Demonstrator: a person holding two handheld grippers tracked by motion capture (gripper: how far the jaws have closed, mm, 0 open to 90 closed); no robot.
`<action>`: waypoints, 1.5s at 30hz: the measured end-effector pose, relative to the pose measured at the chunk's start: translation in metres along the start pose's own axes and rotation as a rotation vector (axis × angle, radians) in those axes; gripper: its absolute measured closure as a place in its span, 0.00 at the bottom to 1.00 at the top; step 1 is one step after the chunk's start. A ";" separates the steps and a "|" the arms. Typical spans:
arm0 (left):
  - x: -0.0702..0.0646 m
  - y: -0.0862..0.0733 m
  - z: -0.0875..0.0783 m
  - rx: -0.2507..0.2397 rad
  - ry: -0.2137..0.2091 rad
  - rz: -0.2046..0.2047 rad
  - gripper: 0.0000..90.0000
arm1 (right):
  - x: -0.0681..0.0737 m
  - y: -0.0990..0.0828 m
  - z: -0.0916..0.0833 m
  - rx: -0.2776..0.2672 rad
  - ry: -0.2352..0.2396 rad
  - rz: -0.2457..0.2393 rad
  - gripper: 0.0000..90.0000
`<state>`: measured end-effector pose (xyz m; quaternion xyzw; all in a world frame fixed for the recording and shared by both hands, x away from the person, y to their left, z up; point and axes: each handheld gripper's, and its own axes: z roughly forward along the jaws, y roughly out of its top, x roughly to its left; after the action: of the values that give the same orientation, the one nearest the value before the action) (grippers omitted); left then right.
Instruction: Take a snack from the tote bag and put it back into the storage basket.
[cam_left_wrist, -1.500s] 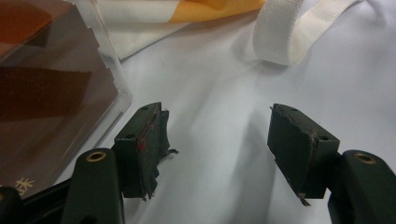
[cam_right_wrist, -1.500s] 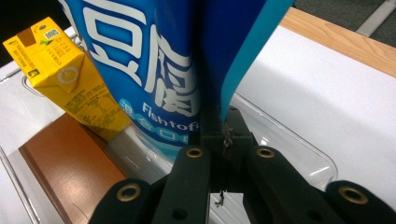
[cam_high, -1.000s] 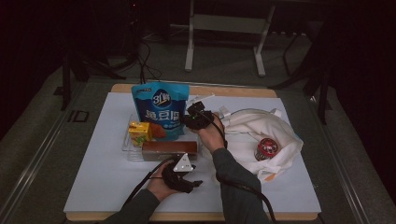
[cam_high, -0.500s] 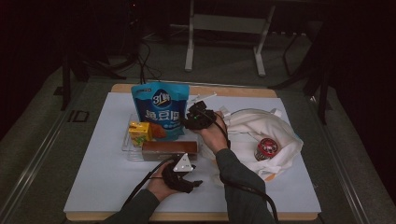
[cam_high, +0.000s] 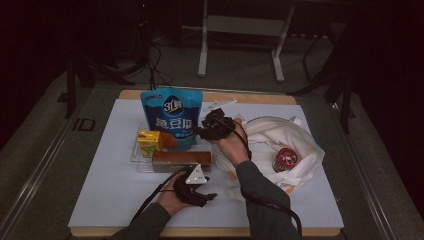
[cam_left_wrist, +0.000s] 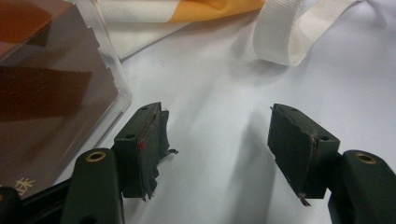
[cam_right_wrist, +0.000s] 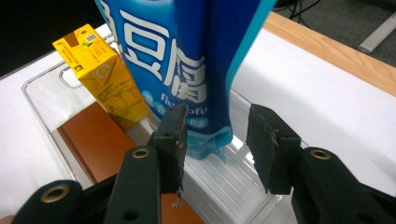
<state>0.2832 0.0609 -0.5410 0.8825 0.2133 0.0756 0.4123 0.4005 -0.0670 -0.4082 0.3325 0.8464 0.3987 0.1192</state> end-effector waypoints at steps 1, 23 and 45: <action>0.000 0.000 0.000 0.000 0.000 0.000 0.40 | 0.000 0.000 0.000 0.000 0.000 0.000 0.64; 0.000 0.000 0.000 0.001 0.001 -0.001 0.40 | -0.034 -0.015 -0.070 -0.059 -0.024 0.036 0.66; 0.000 0.000 0.000 0.000 0.002 -0.001 0.40 | -0.048 -0.058 -0.099 0.040 -0.069 0.014 0.68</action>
<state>0.2834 0.0607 -0.5412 0.8824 0.2141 0.0763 0.4120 0.3630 -0.1838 -0.3908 0.3542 0.8471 0.3709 0.1390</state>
